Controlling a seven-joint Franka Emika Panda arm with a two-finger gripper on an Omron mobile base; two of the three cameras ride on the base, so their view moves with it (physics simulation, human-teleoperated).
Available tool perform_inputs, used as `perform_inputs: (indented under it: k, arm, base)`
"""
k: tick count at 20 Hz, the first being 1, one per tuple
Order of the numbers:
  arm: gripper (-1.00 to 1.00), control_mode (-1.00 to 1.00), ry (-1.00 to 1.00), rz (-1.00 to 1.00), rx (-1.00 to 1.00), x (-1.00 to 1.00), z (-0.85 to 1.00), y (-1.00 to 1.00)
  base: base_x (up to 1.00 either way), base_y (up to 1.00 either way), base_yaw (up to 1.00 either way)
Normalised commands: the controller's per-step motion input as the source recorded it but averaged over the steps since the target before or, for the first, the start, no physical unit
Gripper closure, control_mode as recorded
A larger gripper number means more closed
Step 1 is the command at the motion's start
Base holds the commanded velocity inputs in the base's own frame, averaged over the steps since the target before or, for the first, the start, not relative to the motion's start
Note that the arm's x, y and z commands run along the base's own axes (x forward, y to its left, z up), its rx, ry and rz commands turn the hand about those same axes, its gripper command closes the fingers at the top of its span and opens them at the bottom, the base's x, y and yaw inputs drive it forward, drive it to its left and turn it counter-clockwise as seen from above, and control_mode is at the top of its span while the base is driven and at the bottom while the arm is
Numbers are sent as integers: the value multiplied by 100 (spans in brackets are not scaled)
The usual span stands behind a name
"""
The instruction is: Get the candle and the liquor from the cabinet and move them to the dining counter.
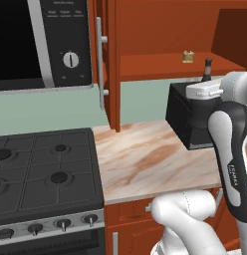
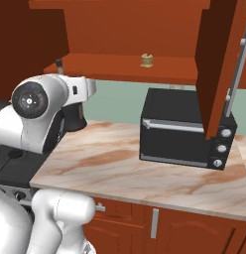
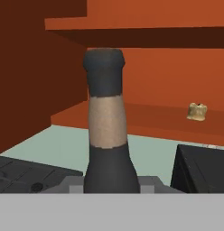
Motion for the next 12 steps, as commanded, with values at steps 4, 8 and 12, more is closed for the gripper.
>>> perform_inputs:
  k: [4, 8, 12]
  arm:
    - [100, -100, 0, -1, 0, -7, 2, 0]
    - [100, -100, 0, 0, 0, 0, 0, 0]
    - [100, -100, 0, 0, 0, 0, 0, 0]
  base:
    - [0, 0, 0]
    - [0, 0, 0]
    - [0, 0, 0]
